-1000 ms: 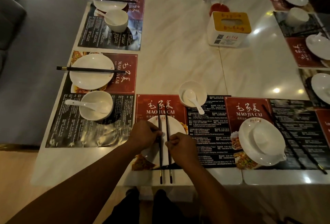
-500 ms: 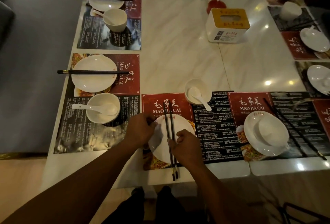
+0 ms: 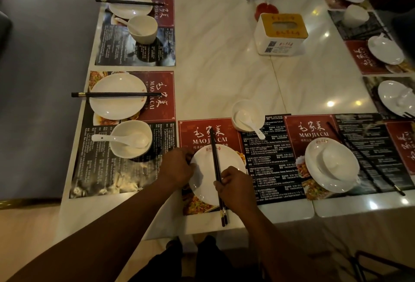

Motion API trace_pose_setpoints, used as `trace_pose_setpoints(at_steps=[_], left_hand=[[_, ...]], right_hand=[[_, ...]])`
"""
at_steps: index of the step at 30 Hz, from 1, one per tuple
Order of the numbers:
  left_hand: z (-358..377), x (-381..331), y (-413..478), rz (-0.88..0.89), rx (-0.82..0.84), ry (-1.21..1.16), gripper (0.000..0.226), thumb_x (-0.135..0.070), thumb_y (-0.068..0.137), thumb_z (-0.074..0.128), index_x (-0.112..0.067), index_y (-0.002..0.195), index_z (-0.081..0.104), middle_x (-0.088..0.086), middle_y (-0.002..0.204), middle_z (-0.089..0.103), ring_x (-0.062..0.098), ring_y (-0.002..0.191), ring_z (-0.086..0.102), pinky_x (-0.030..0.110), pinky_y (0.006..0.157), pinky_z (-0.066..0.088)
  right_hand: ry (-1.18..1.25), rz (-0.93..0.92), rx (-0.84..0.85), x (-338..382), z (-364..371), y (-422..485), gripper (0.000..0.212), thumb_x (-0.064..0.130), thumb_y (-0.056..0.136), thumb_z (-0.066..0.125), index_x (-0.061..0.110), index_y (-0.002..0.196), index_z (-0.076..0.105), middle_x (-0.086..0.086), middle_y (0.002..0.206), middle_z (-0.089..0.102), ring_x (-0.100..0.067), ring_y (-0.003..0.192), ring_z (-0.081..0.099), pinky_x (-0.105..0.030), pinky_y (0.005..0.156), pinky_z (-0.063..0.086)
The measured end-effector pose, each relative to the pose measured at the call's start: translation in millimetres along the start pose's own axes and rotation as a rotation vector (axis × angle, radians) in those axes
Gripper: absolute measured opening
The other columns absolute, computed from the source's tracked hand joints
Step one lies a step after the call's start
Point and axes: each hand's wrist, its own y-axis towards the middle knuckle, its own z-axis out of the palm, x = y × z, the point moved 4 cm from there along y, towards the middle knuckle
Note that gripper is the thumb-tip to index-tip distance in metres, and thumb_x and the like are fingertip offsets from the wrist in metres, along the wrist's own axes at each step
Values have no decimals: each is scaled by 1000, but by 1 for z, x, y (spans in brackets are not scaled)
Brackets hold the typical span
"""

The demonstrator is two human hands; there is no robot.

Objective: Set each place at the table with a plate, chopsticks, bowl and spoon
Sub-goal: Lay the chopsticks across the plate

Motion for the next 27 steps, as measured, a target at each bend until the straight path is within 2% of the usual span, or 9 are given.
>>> trace_pose_setpoints(at_steps=[5,7,11,16,23,27], left_hand=[[-1,-1,0,-6,-2,13,31,-14,84,74,-21,114,71,-1,109,72,13,97,64,20,79,42],[-1,0,0,-7,2,8,31,-13,84,74,-20,114,71,-1,108,73,16,100,66,21,80,44],[-2,1,-1,-12,0,-7,29,-10,84,73,-20,112,72,0,105,73,11,93,62,21,78,44],[-1,4,-3,-41,16,-4,28,-10,87,71,-19,113,72,0,110,72,17,104,65,22,83,45],[1,8,-7,-55,25,-48,28,-11,86,72,-19,112,73,-2,110,73,12,100,64,21,83,46],[1,8,-7,-55,30,-47,26,-12,86,72,-20,111,74,-3,109,73,14,103,66,23,85,48]], right_hand=[[-1,-16,-26,-2,2,1,19,27,79,81,18,89,67,7,69,65,-6,69,63,-8,61,39],[-7,-19,-25,-3,2,1,20,27,79,81,18,89,68,8,69,64,-4,68,62,-7,60,38],[-5,-9,-11,-3,2,1,19,27,81,81,18,90,67,12,67,59,4,62,55,-6,53,38],[-9,-15,-4,-2,2,1,19,27,81,81,17,91,67,11,68,61,2,62,56,-7,54,39],[-11,-14,-6,-3,3,2,20,28,80,81,18,92,67,12,68,58,1,62,56,-6,55,37],[-15,-17,0,-3,2,2,20,28,81,80,19,92,67,13,67,58,4,61,55,-6,53,38]])
